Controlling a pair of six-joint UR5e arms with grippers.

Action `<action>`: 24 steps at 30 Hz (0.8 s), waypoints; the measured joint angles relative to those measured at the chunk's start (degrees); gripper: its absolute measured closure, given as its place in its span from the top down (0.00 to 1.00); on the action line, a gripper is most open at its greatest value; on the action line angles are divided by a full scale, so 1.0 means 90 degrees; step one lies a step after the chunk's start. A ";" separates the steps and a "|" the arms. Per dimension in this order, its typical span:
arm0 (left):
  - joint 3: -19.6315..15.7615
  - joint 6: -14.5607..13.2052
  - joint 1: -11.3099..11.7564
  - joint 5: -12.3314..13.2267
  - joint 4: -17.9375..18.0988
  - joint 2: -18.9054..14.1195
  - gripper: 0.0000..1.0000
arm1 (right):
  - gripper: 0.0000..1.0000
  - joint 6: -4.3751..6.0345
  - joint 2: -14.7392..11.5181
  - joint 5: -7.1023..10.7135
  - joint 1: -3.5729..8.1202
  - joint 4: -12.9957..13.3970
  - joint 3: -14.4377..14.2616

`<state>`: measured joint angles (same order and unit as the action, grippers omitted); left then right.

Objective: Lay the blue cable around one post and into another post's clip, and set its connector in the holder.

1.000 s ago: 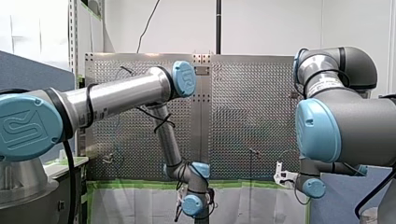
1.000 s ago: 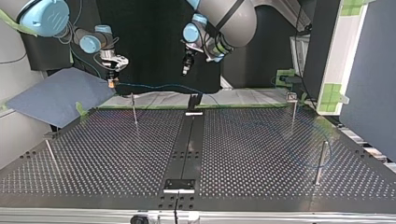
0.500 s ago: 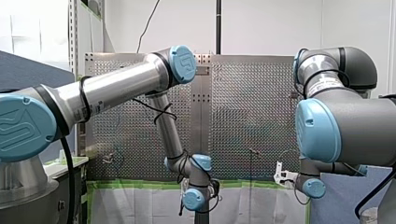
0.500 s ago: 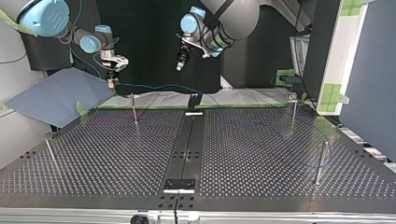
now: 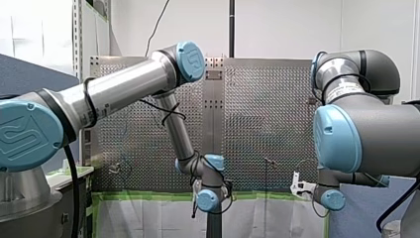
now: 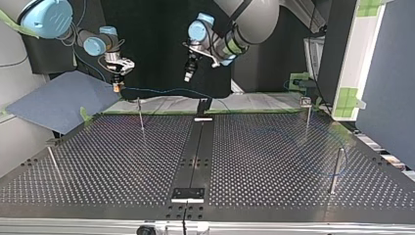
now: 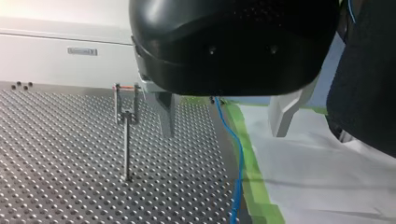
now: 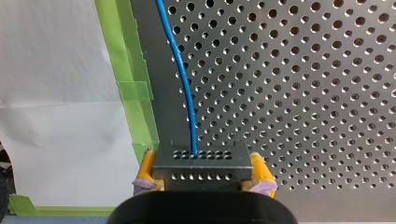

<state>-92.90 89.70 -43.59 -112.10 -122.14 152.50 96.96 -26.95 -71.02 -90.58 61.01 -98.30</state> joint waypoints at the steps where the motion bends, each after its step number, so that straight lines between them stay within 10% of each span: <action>1: 0.0034 0.0002 0.0017 0.0001 -0.0029 0.0046 1.00 | 0.00 0.0000 0.0000 0.0000 0.0000 0.0001 0.0000; 24: 0.0813 -0.0025 0.0246 0.0063 -0.0414 0.0334 1.00 | 0.00 -0.0016 0.0000 0.0014 0.0000 -0.0018 -0.0001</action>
<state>-85.58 89.48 -41.38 -111.53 -125.86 155.50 96.82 -26.95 -70.90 -90.58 60.85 -98.31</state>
